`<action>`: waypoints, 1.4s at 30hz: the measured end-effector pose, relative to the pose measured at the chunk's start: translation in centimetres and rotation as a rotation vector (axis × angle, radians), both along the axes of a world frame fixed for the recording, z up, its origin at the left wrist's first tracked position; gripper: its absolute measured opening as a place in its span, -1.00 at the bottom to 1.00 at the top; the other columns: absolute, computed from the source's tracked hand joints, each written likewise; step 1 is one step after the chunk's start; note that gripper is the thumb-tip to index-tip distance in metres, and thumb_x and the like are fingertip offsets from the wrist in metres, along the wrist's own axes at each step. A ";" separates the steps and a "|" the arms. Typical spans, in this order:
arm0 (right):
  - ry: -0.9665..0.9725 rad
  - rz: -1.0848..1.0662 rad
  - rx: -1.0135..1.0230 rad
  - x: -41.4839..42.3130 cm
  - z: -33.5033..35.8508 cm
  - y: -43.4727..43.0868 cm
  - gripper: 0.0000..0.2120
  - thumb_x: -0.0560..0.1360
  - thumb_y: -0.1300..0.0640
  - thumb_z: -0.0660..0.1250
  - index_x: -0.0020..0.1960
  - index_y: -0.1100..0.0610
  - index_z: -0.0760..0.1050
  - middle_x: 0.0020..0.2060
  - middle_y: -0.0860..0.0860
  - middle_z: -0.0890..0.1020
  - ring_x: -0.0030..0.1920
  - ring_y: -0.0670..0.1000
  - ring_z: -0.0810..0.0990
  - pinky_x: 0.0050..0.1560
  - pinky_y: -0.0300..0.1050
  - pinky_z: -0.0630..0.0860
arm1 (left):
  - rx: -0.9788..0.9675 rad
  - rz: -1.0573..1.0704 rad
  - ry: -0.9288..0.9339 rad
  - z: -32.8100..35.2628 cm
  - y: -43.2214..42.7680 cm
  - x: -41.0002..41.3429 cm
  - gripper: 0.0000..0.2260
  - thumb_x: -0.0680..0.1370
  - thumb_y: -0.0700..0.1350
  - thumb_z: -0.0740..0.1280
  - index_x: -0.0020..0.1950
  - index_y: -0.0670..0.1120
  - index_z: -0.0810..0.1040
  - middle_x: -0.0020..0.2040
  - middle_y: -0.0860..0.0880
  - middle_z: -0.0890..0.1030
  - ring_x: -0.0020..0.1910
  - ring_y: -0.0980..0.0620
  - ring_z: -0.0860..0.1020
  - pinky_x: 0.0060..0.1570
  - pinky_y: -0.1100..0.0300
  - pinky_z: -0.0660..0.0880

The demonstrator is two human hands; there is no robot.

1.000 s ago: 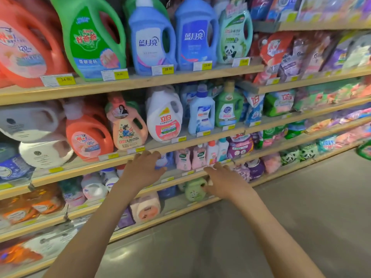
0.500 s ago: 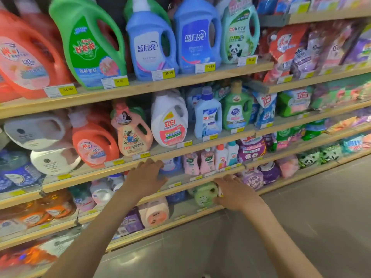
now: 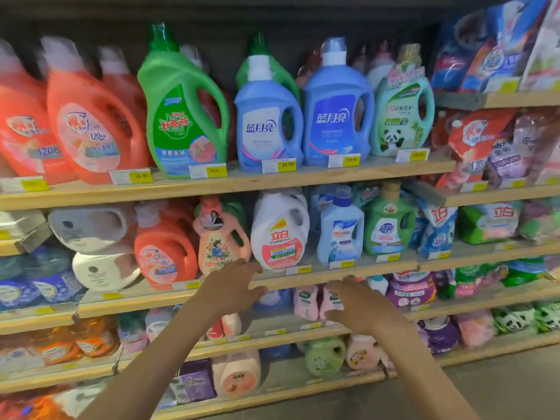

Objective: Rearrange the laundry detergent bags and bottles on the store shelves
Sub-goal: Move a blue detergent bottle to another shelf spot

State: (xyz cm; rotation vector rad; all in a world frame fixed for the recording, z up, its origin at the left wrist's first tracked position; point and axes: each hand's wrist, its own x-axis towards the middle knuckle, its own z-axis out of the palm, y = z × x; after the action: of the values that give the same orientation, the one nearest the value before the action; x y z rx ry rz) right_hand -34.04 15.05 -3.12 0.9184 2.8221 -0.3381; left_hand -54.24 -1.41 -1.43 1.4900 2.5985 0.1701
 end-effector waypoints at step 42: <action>0.577 0.391 0.363 -28.1 24.6 20.7 -0.15 0.49 -0.16 0.39 0.57 0.04 -0.03 0.33 0.14 0.32 0.34 0.21 0.38 0.21 0.12 0.46 | 0.979 0.108 -0.246 14.0 21.0 -21.6 -0.28 0.44 0.08 0.54 0.44 0.15 0.16 0.35 0.12 0.48 0.21 0.34 0.53 0.07 0.52 0.43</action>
State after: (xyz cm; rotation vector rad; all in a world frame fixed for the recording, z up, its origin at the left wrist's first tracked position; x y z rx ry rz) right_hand -62.18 35.71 21.53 0.3174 3.5838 -0.0332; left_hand -75.88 19.55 12.59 1.3650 2.4560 1.7013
